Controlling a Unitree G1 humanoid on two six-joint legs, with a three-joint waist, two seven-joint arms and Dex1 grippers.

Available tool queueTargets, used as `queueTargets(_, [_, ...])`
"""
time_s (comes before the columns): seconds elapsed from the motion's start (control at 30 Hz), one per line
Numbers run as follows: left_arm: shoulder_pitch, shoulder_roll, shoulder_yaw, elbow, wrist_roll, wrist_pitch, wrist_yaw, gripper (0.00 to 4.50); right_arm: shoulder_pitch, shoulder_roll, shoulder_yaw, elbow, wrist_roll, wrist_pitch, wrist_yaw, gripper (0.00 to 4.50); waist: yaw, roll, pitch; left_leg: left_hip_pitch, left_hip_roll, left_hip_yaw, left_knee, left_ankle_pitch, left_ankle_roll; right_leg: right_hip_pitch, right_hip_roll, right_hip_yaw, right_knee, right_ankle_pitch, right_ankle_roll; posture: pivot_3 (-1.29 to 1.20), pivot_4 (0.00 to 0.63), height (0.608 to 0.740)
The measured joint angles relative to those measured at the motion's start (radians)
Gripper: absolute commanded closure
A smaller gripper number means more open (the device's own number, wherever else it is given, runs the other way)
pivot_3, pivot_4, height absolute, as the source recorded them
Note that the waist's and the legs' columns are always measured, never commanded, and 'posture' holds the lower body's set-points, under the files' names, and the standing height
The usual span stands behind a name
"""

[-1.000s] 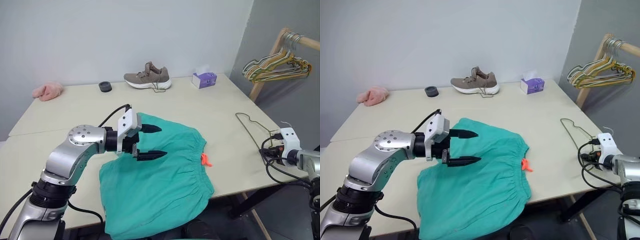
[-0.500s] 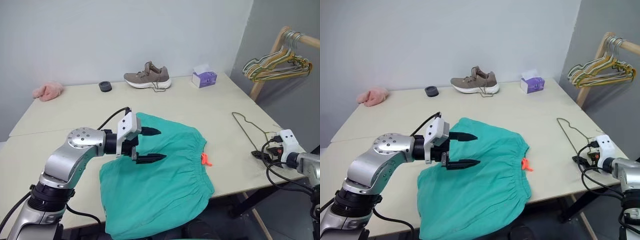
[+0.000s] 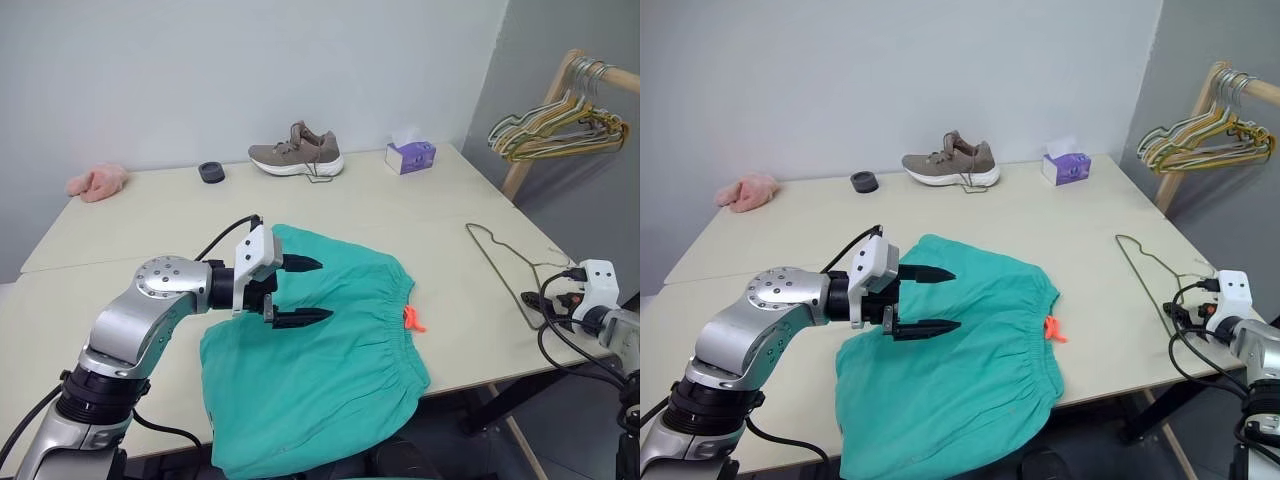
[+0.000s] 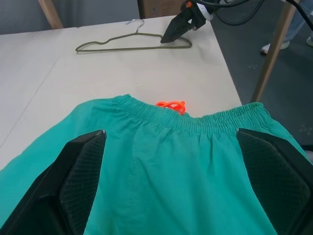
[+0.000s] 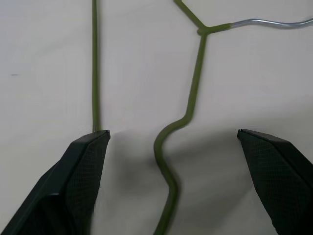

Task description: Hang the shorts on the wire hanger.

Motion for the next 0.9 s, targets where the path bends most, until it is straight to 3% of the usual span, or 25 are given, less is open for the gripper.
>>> queueTargets(0.1, [0.002,-0.001,0.0,0.0,0.0,-0.012,0.0,0.0,0.009,-0.013,0.063,-0.016,-0.052,-0.048,-0.001,0.03,0.0,0.0,0.0,0.0,0.0,0.0,0.0,0.0,0.0,0.0,0.0,0.0,0.0,0.0,0.0,-0.25,0.0,0.74])
queueTargets(0.2, [0.003,-0.001,0.0,0.001,0.001,-0.013,0.0,0.0,-0.009,-0.016,0.1,-0.016,-0.07,-0.034,0.007,0.61,-0.001,-0.002,-0.001,0.001,0.0,0.0,0.0,0.0,0.0,0.001,0.0,0.0,0.0,0.0,0.0,-0.25,0.0,0.74])
queueTargets(0.4, [0.003,-0.004,-0.001,0.002,0.005,-0.015,0.0,0.0,-0.104,-0.008,0.11,0.057,-0.067,0.094,0.015,2.68,-0.001,-0.007,-0.005,0.005,0.001,0.0,0.001,0.0,0.0,0.006,0.0,0.0,0.0,0.0,0.0,-0.24,0.0,0.74])
queueTargets(0.57, [0.004,-0.004,0.0,0.002,0.01,-0.015,0.008,0.0,-0.13,-0.012,0.141,0.1,-0.096,0.072,0.016,4.37,0.001,-0.009,-0.006,0.005,0.001,-0.001,0.0,0.0,0.0,0.006,0.0,-0.001,-0.001,0.0,0.0,-0.23,0.0,0.74])
queueTargets(0.73, [0.01,-0.005,0.016,0.017,0.017,-0.018,0.043,0.0,-0.116,-0.022,0.221,0.095,-0.173,-0.069,0.018,4.47,0.001,-0.011,-0.007,0.005,0.0,0.0,0.001,0.0,0.0,0.006,0.0,0.0,-0.002,0.001,0.002,-0.23,0.0,0.74])
queueTargets(0.9, [-0.022,-0.01,0.061,0.15,0.046,-0.019,0.11,0.0,-0.098,-0.026,0.27,0.042,-0.214,-0.183,0.04,4.47,-0.004,-0.005,-0.004,0.005,0.001,0.0,0.001,0.0,0.0,0.004,0.0,0.001,-0.001,0.001,0.002,-0.23,0.0,0.74])
